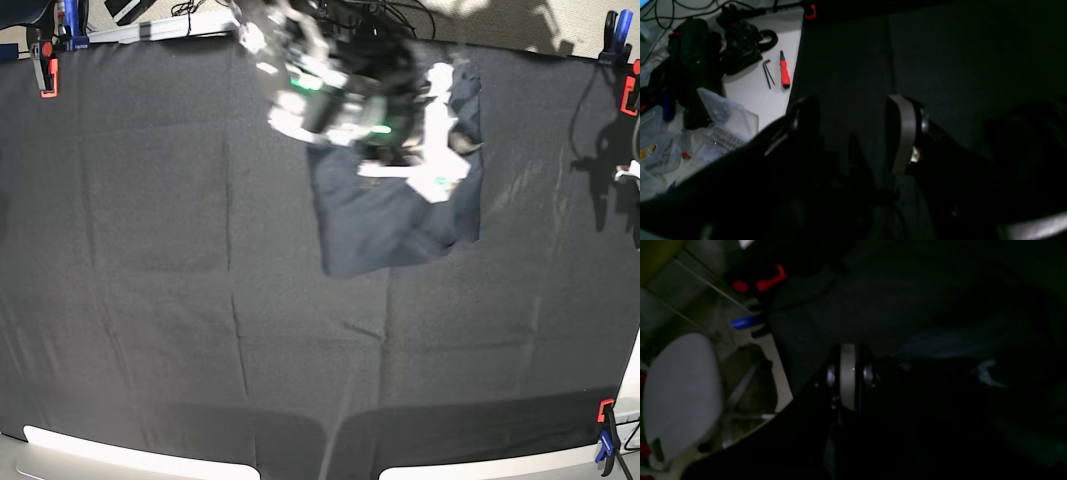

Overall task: Layout the t-shirt on the table in an organized manner, then fold the t-shirt properly
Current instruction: 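Move both grippers to the folded shirt's edge and grasp it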

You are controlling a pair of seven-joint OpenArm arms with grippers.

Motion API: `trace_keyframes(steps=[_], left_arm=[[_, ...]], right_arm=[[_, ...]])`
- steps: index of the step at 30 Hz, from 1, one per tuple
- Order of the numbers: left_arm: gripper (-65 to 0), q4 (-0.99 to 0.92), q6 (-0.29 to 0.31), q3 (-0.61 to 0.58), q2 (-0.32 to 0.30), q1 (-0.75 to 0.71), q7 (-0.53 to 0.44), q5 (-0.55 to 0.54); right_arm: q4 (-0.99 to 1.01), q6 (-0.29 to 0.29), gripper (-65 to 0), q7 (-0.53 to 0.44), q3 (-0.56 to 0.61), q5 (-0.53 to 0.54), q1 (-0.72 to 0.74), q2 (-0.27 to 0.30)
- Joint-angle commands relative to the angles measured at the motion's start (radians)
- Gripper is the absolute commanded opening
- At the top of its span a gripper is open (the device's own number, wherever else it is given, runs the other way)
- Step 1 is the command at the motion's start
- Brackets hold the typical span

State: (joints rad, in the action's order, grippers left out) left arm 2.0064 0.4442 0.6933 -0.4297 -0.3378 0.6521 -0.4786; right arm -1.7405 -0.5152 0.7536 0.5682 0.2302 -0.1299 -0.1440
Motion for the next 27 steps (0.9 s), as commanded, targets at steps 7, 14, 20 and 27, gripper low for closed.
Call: trace_keyframes(steps=[7, 14, 20, 27], left_arm=[[-36.0, 0.015, -0.007, 0.007, -0.016, 0.005, -0.032, -0.014], [-36.0, 0.015, -0.007, 0.007, -0.016, 0.005, -0.031, -0.013], [-36.0, 0.015, -0.007, 0.007, -0.016, 0.005, -0.031, -0.014], [-36.0, 0.015, -0.007, 0.007, -0.017, 0.005, -0.031, -0.014]], right_arm=[[0.022, -0.105, -65.0, -0.107, 0.016, 0.178, 0.023, -0.013], [0.022, -0.175, -58.1, -0.111, 0.016, 0.345, 0.023, -0.013], [0.022, -0.183, -30.9, -0.125, 0.016, 0.490, 0.022, -0.013], [0.008, -0.183, -31.0, -0.090, -0.009, 0.579, 0.052, -0.013]])
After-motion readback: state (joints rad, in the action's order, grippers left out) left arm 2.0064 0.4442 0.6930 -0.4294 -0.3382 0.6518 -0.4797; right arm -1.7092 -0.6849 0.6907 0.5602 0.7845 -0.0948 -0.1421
